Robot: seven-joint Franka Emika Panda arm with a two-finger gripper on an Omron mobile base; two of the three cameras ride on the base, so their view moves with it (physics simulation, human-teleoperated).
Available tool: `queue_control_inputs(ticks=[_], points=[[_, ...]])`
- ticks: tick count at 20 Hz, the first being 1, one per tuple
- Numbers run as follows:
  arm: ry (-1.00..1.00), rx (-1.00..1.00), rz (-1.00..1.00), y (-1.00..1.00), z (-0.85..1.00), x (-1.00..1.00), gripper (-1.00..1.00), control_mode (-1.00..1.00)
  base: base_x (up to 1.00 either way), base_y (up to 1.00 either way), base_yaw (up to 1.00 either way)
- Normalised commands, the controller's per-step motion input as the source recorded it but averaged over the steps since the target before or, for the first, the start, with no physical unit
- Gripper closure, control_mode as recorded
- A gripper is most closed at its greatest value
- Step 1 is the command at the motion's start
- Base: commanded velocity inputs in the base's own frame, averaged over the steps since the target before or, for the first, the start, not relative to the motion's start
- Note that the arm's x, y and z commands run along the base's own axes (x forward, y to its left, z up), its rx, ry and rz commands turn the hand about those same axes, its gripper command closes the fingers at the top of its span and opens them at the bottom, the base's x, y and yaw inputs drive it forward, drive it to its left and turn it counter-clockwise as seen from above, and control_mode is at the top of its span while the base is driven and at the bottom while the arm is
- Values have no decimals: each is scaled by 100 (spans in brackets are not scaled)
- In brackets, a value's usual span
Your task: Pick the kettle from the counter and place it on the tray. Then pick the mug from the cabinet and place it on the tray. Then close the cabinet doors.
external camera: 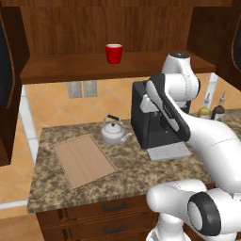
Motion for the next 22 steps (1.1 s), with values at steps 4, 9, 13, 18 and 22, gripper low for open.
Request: queue_control_inputs(ticks=[4, 9, 13, 18, 22], points=[[1, -2, 11, 14, -36, -4, -100, -100, 0, 0, 0], [-7, -24, 58, 93, -97, -55, -100, -100, 0, 0, 0], [0, -25, 25, 64, -58, -33, -100, -100, 0, 0, 0], [-1, -11, 0, 16, -32, 0, -100, -100, 0, 0, 0], [0, -6, 2, 11, -14, 21, -100, -100, 0, 0, 0]])
